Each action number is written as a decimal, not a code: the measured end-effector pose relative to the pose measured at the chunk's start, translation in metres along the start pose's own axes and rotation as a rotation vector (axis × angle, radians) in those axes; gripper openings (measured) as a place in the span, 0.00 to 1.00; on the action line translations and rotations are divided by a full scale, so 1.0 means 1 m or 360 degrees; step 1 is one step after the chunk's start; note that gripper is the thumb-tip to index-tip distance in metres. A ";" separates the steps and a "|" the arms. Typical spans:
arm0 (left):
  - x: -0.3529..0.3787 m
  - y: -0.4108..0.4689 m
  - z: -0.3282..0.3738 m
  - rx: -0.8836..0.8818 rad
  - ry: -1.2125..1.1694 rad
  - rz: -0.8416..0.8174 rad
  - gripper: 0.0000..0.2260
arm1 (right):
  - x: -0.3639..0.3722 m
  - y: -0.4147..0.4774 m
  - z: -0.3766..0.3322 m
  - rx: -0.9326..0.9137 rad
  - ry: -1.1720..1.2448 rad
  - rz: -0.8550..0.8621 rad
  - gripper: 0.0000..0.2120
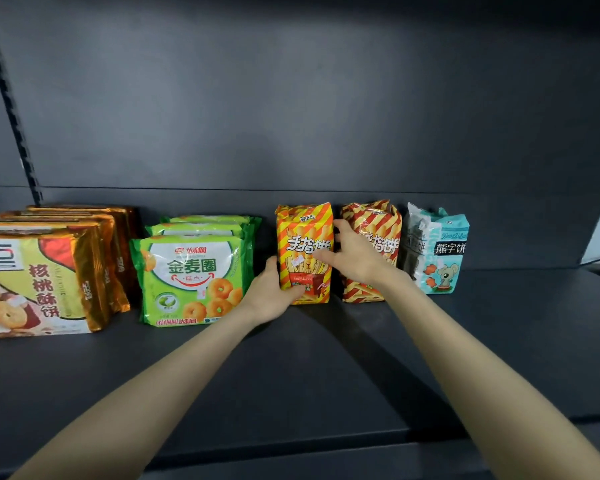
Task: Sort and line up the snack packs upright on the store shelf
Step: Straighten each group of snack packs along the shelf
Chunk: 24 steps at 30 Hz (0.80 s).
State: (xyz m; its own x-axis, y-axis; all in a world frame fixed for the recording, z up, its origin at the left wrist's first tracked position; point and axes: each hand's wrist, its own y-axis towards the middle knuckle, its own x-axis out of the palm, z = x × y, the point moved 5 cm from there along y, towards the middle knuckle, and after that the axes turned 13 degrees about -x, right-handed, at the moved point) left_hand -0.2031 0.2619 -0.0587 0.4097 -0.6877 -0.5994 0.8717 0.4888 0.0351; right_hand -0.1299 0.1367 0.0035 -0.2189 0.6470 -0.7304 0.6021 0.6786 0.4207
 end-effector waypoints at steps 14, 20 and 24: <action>0.005 0.023 -0.010 -0.0002 -0.0087 -0.0072 0.30 | 0.013 0.023 0.015 0.0145 0.0387 -0.0052 0.28; 0.009 0.026 -0.013 -0.0052 -0.0117 -0.0123 0.28 | 0.016 0.025 0.020 0.0147 0.0505 -0.0043 0.26; 0.010 0.027 -0.013 -0.0070 -0.0161 -0.0126 0.28 | 0.018 0.026 0.021 0.0160 0.0519 -0.0030 0.26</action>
State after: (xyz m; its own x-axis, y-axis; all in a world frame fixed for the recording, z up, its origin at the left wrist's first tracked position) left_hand -0.1789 0.2757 -0.0744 0.3673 -0.7746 -0.5148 0.8907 0.4524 -0.0454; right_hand -0.1021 0.1586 -0.0099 -0.4548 0.7229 -0.5202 0.6648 0.6643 0.3418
